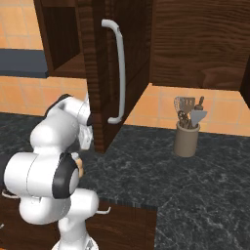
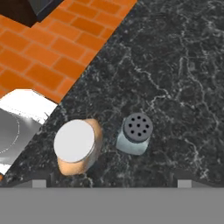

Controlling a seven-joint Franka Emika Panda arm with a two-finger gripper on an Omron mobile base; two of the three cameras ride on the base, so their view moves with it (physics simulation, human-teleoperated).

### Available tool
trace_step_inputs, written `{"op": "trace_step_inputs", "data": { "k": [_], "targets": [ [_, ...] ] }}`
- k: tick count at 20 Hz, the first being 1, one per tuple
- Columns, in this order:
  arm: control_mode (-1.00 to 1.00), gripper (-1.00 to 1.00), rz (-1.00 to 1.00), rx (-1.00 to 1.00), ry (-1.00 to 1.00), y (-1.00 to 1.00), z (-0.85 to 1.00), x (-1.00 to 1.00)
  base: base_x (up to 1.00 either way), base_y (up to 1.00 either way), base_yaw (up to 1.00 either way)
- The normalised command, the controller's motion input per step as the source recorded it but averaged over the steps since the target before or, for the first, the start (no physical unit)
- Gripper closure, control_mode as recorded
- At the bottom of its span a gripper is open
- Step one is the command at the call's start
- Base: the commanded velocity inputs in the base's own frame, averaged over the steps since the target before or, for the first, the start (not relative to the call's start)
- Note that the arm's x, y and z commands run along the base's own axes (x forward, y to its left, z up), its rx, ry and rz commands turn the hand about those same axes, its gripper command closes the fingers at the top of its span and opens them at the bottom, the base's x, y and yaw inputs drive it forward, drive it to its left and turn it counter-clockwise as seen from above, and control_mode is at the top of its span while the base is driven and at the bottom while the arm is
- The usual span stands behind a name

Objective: Put the shaker and condiment bottle from the counter next to their counterparts in the cabinet.

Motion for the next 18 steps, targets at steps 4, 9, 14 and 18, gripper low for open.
{"op": "trace_step_inputs", "data": {
  "k": [4,9,14,18],
  "targets": [
    [-1.00,-1.00,0.03,0.00,0.00,0.10,-0.22,-0.45,0.00,0.00,0.00],
    [-1.00,-1.00,0.03,0.00,0.00,0.12,-0.17,-0.43,0.00,0.00,0.00],
    [-1.00,-1.00,0.00,0.00,0.03,0.00,-0.14,0.05,0.00,0.00,0.00],
    [-1.00,-1.00,0.00,-0.01,0.02,0.00,-0.17,0.27,0.00,0.00,0.00]
  ]
}}
